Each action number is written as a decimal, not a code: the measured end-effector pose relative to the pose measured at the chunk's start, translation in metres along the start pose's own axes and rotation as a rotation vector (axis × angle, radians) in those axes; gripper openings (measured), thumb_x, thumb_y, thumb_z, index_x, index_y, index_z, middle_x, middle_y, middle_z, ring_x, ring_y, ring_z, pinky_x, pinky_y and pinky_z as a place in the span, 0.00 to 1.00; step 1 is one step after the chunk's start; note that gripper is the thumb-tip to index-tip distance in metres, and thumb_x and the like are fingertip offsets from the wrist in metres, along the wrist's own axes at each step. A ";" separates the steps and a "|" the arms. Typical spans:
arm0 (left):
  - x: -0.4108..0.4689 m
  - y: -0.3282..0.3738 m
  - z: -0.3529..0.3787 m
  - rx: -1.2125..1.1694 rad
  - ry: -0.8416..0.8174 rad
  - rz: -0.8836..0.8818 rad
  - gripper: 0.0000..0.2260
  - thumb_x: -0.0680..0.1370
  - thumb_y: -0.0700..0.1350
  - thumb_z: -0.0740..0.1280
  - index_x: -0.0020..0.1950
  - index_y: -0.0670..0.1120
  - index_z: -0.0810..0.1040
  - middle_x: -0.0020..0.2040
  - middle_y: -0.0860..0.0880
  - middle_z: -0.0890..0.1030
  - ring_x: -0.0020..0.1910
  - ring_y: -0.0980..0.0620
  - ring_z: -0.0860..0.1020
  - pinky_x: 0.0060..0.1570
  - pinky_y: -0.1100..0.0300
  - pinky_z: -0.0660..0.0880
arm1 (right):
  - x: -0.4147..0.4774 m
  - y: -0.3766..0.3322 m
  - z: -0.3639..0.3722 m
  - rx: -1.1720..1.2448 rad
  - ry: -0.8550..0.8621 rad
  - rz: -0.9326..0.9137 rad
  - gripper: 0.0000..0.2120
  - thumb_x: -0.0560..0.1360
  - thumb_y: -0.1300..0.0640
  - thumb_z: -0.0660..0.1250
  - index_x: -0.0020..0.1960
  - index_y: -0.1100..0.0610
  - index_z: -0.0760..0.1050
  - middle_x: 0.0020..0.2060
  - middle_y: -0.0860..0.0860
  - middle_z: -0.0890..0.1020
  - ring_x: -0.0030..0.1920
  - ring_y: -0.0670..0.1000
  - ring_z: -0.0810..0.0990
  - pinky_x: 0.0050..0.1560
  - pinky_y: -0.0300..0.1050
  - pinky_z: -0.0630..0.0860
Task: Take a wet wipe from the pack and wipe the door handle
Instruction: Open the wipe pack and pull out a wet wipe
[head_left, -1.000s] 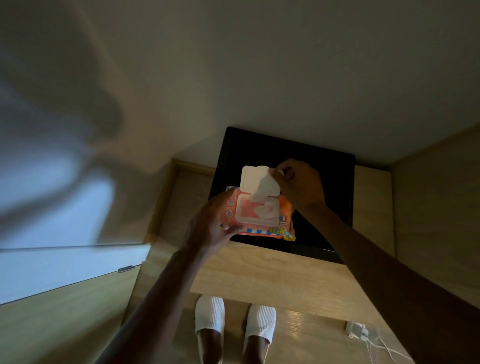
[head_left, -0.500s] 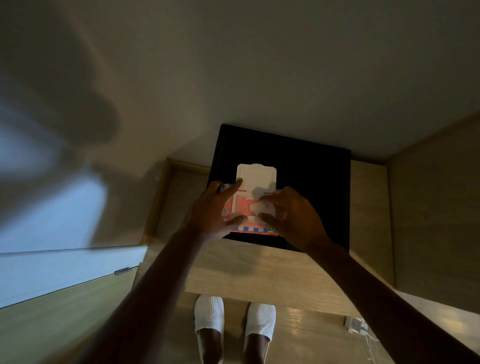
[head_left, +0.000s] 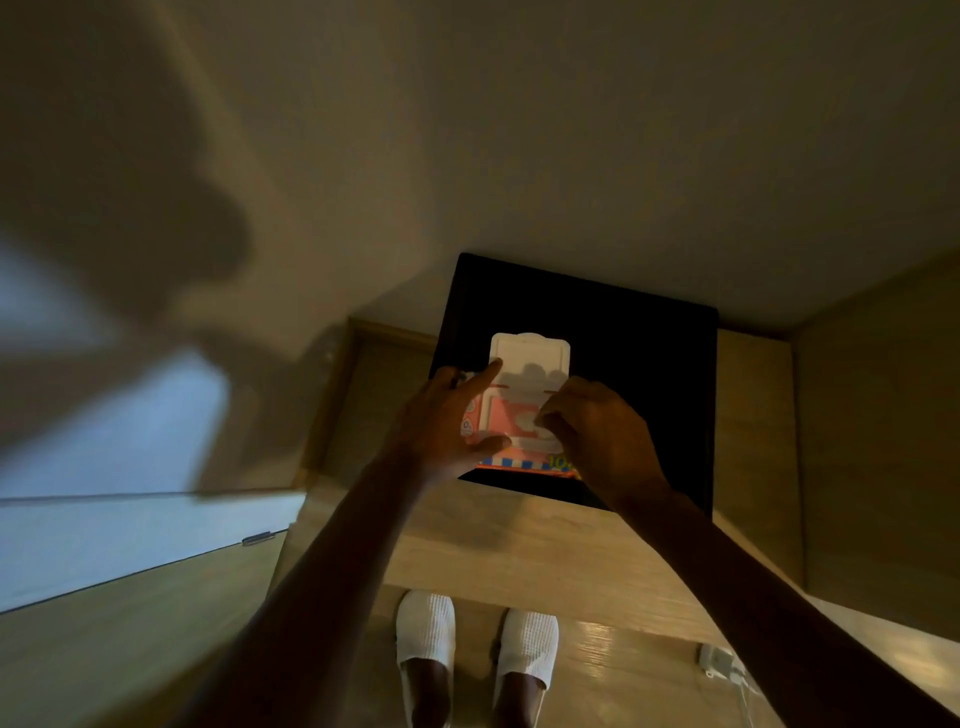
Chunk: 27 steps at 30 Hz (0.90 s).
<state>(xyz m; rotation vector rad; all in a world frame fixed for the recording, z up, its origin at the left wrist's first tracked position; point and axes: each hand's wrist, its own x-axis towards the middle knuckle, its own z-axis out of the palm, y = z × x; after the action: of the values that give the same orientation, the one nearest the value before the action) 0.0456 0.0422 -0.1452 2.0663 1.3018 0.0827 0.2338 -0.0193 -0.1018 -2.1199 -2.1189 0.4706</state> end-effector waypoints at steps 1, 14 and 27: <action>0.001 -0.001 0.000 0.001 0.002 0.000 0.40 0.70 0.62 0.69 0.76 0.62 0.51 0.66 0.47 0.68 0.62 0.48 0.71 0.55 0.55 0.74 | 0.000 0.001 -0.001 0.007 -0.004 0.003 0.10 0.78 0.53 0.65 0.55 0.56 0.79 0.57 0.54 0.80 0.57 0.54 0.78 0.57 0.44 0.74; 0.005 -0.006 0.005 -0.114 -0.032 0.018 0.41 0.67 0.64 0.69 0.74 0.67 0.48 0.61 0.45 0.70 0.56 0.47 0.74 0.51 0.48 0.77 | 0.001 0.005 -0.003 0.053 -0.004 -0.001 0.04 0.74 0.57 0.70 0.45 0.57 0.82 0.50 0.55 0.83 0.53 0.57 0.80 0.51 0.50 0.78; 0.009 0.003 -0.001 0.054 -0.029 -0.060 0.39 0.67 0.64 0.71 0.73 0.66 0.55 0.62 0.47 0.70 0.61 0.46 0.72 0.55 0.51 0.74 | -0.006 0.004 -0.034 0.478 0.139 0.170 0.04 0.75 0.63 0.67 0.47 0.64 0.79 0.48 0.56 0.83 0.47 0.51 0.81 0.42 0.38 0.78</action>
<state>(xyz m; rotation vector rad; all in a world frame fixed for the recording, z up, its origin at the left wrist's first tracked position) 0.0521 0.0491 -0.1458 2.0647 1.3604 -0.0091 0.2476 -0.0209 -0.0701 -1.9865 -1.5631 0.7374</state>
